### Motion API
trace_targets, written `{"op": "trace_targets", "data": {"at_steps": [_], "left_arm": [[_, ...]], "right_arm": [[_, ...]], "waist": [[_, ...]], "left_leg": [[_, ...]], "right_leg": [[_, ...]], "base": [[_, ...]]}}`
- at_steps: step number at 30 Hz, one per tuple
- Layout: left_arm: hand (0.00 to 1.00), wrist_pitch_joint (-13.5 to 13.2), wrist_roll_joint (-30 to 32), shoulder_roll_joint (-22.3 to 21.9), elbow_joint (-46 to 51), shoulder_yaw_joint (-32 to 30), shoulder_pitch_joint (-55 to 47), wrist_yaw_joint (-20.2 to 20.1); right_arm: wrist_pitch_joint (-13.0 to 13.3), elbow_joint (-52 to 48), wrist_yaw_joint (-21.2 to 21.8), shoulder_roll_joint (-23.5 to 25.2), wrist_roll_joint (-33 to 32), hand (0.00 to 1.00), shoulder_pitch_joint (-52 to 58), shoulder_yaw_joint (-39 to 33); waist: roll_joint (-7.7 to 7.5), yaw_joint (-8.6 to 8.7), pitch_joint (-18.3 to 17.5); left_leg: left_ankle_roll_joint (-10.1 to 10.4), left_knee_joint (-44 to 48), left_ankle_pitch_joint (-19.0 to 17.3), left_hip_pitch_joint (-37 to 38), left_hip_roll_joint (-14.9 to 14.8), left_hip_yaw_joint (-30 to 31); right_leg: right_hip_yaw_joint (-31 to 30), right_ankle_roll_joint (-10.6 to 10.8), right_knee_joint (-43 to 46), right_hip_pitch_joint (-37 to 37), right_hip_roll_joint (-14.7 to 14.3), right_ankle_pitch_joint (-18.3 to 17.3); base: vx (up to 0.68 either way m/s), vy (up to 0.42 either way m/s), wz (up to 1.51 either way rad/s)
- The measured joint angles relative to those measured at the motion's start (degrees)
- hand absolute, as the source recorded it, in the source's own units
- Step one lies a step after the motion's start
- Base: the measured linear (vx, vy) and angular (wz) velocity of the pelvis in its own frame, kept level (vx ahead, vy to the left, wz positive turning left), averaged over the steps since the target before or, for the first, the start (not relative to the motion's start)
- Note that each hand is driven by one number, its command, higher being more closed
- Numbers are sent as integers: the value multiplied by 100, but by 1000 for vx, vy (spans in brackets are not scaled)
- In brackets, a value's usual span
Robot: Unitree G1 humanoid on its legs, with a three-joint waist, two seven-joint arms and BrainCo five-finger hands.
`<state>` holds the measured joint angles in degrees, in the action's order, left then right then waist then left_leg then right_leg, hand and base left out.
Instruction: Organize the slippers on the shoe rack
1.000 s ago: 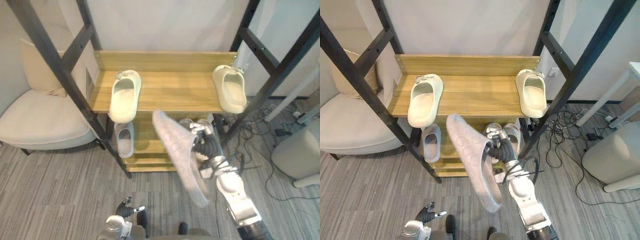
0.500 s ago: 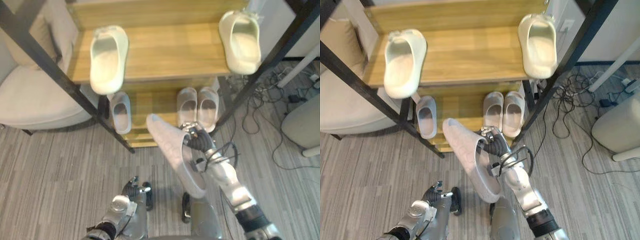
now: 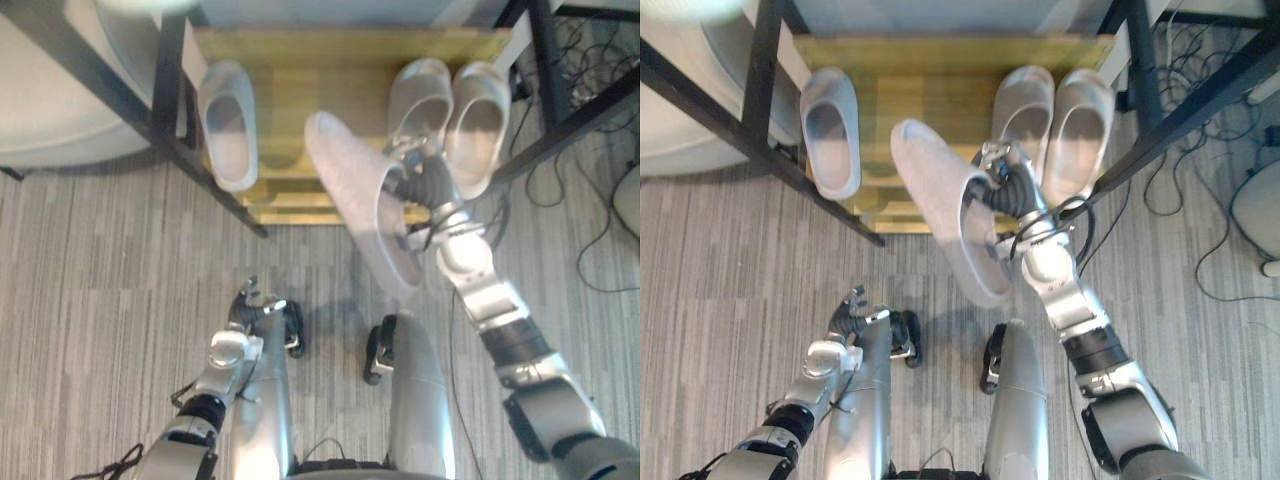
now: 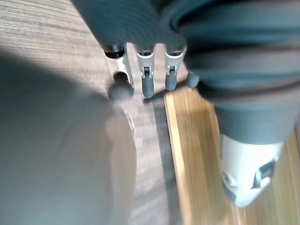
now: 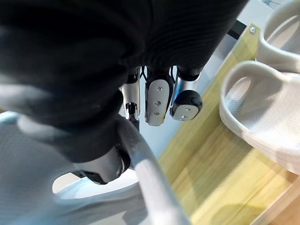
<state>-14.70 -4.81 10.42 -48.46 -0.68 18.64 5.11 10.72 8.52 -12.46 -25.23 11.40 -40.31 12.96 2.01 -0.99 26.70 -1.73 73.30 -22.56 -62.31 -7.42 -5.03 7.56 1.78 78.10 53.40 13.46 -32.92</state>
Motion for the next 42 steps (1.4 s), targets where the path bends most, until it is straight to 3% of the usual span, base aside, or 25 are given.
{"op": "trace_targets", "data": {"at_steps": [7,17,31,32,42], "left_arm": [[0,6,-265,-109,575,-271,2,67],[0,5,-441,-366,732,-288,48,249],[0,7,-646,-585,587,-158,101,477],[0,7,-658,-595,579,-158,102,480],[0,7,-669,-611,483,-114,152,489]], "right_arm": [[-240,21,-460,27,158,100,-776,-378],[-758,1553,-1073,184,412,100,-2082,-875],[-1022,3558,-1234,288,312,100,-3159,-988],[-1030,3593,-1245,288,287,0,-3207,-1004],[-1106,4036,-1382,288,-34,0,-3461,-1058]], "waist": [[-6,-236,2],[-17,-376,-48],[-50,-550,-410],[-49,-559,-416],[-50,-571,-513]], "left_leg": [[33,197,77,-645,-99,-68],[34,208,79,-846,6,-17],[106,212,143,-1153,205,241],[107,211,144,-1155,210,243],[126,149,183,-1249,268,236]], "right_leg": [[64,-18,327,613,157,-125],[181,17,348,681,273,-232],[491,-63,374,706,449,-357],[492,-63,374,706,451,-359],[491,-63,371,817,497,-361]], "base": [[1,-24,13],[44,-13,8],[15,-19,12],[13,-22,4],[7,-19,3]]}}
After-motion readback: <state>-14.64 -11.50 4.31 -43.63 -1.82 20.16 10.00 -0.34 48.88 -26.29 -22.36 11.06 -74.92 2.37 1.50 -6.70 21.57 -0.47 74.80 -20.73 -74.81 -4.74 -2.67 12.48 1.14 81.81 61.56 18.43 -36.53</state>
